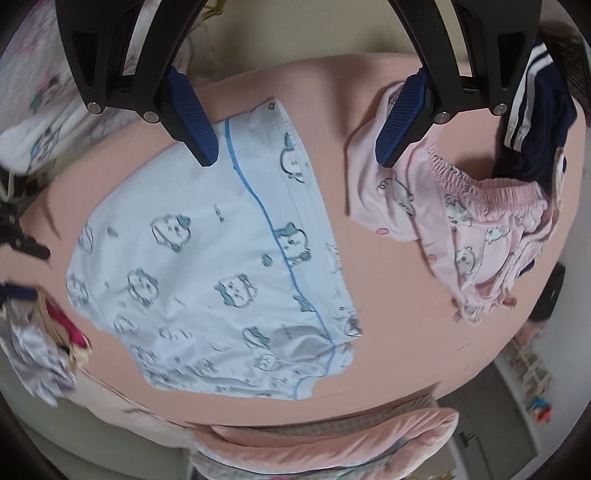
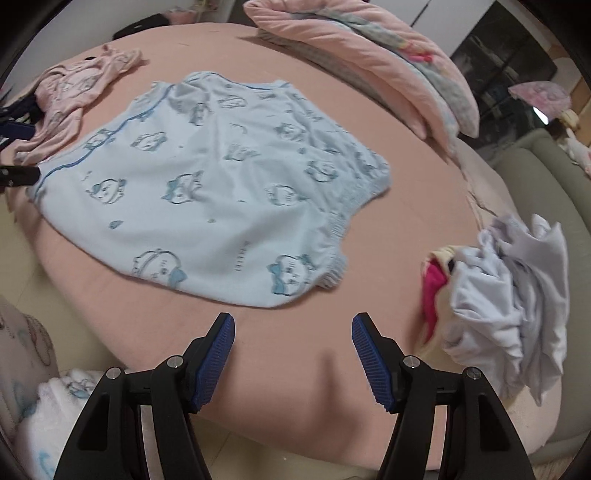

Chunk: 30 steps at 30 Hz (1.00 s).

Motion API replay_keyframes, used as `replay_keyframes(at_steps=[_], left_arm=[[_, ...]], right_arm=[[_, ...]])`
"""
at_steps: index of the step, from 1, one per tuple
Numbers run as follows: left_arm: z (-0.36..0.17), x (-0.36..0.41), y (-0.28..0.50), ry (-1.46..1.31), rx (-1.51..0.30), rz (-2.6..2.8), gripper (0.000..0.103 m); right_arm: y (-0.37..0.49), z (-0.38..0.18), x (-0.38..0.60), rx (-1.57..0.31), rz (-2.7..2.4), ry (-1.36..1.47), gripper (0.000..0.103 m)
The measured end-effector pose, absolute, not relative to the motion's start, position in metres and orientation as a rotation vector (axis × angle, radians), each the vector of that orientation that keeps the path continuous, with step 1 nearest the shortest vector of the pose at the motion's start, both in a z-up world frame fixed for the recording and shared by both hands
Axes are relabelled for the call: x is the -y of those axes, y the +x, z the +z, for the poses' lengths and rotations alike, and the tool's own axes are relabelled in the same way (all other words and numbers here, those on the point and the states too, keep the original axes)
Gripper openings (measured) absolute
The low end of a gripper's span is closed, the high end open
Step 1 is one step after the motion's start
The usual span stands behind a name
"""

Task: Fold clothes
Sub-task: 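Open the left gripper and withdraw both grippers from the flattened garments, then grasp the light-blue top's hem edge with both grippers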

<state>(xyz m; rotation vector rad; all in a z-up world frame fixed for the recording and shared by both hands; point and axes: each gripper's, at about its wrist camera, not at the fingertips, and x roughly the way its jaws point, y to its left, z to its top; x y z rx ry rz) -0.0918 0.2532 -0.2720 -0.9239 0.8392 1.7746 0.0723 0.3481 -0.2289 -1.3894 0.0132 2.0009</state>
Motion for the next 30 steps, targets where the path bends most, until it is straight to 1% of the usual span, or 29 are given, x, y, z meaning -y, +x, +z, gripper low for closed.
replay_keyframes(at_steps=[2, 7, 12, 17, 22, 30], left_arm=[[-0.274, -0.252, -0.082, -0.841, -0.903, 1.753, 0.087], [-0.284, -0.249, -0.052, -0.586, -1.114, 1.72, 0.087], [-0.299, -0.248, -0.041, -0.473, -1.248, 1.693, 0.088], [-0.295, -0.257, -0.048, -0.489, -1.21, 1.713, 0.088], [-0.299, -0.268, -0.048, -0.426, -1.27, 1.695, 0.088], [-0.301, -0.278, -0.047, -0.367, -1.33, 1.695, 0.088]], right_arm=[[0.069, -0.233, -0.346, 0.007, 2.005, -1.393, 0.066], [0.063, -0.245, -0.335, 0.241, 1.96, -1.438, 0.066], [0.061, -0.258, -0.329, 0.389, 1.936, -1.48, 0.066], [0.057, -0.265, -0.323, 0.498, 1.908, -1.479, 0.066], [0.051, -0.27, -0.323, 0.546, 1.899, -1.473, 0.066], [0.039, -0.279, -0.32, 0.702, 1.852, -1.482, 0.066]])
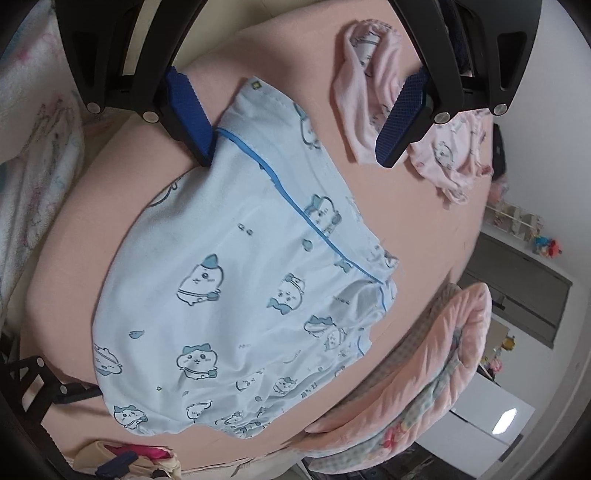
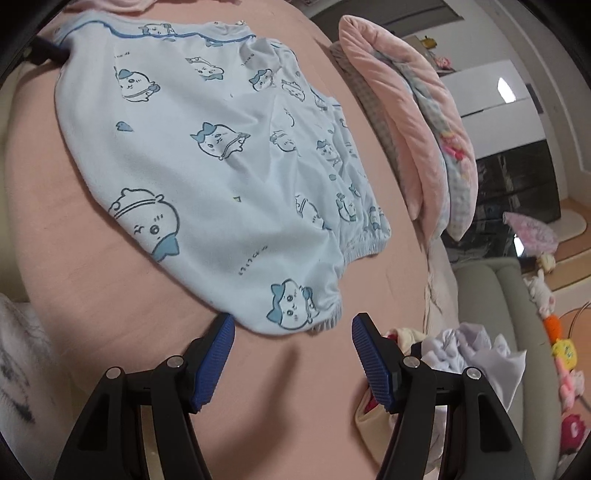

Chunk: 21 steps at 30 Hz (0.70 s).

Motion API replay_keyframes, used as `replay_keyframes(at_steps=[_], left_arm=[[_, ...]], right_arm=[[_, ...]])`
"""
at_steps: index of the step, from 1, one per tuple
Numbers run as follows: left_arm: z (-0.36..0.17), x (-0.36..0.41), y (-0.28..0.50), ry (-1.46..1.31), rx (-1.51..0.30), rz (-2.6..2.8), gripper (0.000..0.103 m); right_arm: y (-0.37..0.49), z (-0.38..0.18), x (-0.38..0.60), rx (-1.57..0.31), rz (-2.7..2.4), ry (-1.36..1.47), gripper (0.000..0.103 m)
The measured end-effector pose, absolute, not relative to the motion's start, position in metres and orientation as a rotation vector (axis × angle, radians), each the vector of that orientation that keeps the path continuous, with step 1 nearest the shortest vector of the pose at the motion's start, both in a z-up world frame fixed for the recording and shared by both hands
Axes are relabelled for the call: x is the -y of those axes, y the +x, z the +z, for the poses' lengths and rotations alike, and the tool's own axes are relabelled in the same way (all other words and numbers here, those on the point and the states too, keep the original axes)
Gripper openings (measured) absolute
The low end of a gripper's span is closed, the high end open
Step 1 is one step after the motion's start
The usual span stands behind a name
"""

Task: Fold clothes
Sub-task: 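Grasp the light-blue top's hem edge with both grippers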

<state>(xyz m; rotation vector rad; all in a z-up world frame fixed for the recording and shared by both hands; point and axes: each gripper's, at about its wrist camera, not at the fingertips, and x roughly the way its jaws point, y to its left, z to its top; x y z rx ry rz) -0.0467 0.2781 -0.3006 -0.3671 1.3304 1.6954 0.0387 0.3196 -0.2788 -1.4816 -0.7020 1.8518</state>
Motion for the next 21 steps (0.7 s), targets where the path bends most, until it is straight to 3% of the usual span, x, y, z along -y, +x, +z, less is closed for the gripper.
replay_keyframes(at_steps=[11, 21], left_arm=[[-0.305, -0.284, -0.042, -0.275, -1.425, 1.698, 0.088], [-0.318, -0.285, -0.031, -0.152, -1.508, 1.648, 0.088]], right_arm=[[0.033, -0.285, -0.329, 0.78, 1.851, -1.443, 0.066], [0.035, -0.297, -0.314, 1.041, 1.861, -1.454, 0.066]])
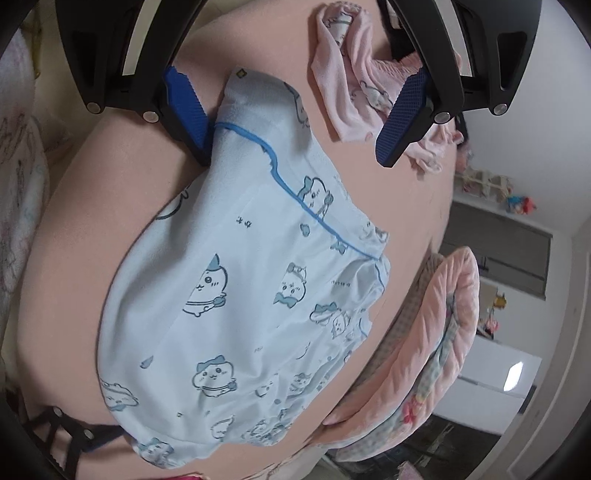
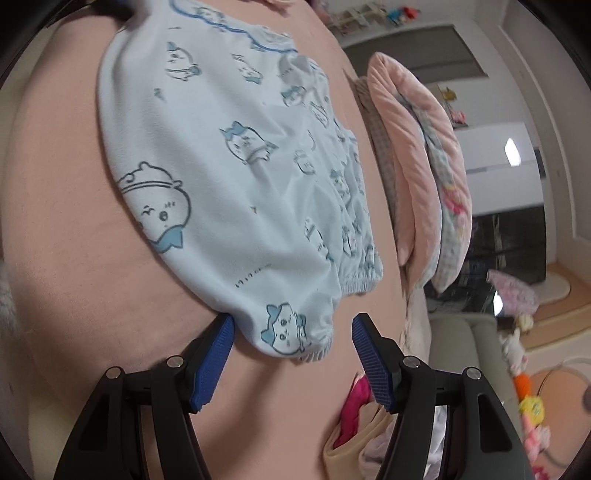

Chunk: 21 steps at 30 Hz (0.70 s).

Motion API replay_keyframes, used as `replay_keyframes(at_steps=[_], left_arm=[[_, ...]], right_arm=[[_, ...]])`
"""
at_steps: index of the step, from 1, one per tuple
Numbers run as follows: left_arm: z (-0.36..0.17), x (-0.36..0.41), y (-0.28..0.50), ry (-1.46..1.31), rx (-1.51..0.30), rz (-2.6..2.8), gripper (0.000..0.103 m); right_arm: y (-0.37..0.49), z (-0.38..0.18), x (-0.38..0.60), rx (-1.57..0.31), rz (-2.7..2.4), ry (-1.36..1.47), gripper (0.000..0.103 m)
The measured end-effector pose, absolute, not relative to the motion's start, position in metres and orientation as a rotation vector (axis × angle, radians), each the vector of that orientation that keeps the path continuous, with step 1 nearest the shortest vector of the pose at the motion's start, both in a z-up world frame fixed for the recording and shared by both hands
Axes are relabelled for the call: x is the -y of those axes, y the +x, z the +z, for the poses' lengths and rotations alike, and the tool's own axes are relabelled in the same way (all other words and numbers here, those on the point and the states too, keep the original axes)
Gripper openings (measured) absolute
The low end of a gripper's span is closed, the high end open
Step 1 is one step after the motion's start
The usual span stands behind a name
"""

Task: Fold clothes
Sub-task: 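Grasp the light-blue top's hem edge with both grippers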

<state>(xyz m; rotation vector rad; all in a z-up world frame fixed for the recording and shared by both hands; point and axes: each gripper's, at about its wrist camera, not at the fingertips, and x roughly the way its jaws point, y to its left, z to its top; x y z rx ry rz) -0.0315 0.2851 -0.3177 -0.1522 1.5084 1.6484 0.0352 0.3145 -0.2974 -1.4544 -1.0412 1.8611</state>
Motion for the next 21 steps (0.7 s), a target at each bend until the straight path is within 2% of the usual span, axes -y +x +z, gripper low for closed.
replay_keyframes(at_steps=[5, 9, 14, 17, 20, 21], left_arm=[[-0.319, -0.291, -0.028, -0.08, -1.514, 1.649, 0.088], [-0.311, -0.3, -0.042, -0.198, -1.43, 1.682, 0.092], [-0.315, -0.297, -0.04, -0.153, -1.417, 1.677, 0.092], [-0.314, -0.3, -0.047, -0.216, -1.372, 1.672, 0.092], [-0.313, -0.299, -0.052, -0.246, -1.324, 1.669, 0.092], [-0.313, -0.299, -0.051, -0.245, -1.32, 1.669, 0.092]], right_arm=[[0.029, -0.304, -0.311, 1.181, 1.85, -1.439, 0.066], [0.024, -0.305, -0.317, 1.19, 1.833, -1.407, 0.066], [0.027, -0.307, -0.317, 1.195, 1.835, -1.38, 0.065], [0.026, -0.309, -0.316, 1.171, 1.849, -1.401, 0.065], [0.026, -0.312, -0.317, 1.129, 1.886, -1.43, 0.052], [0.027, -0.315, -0.315, 1.112, 1.899, -1.441, 0.041]])
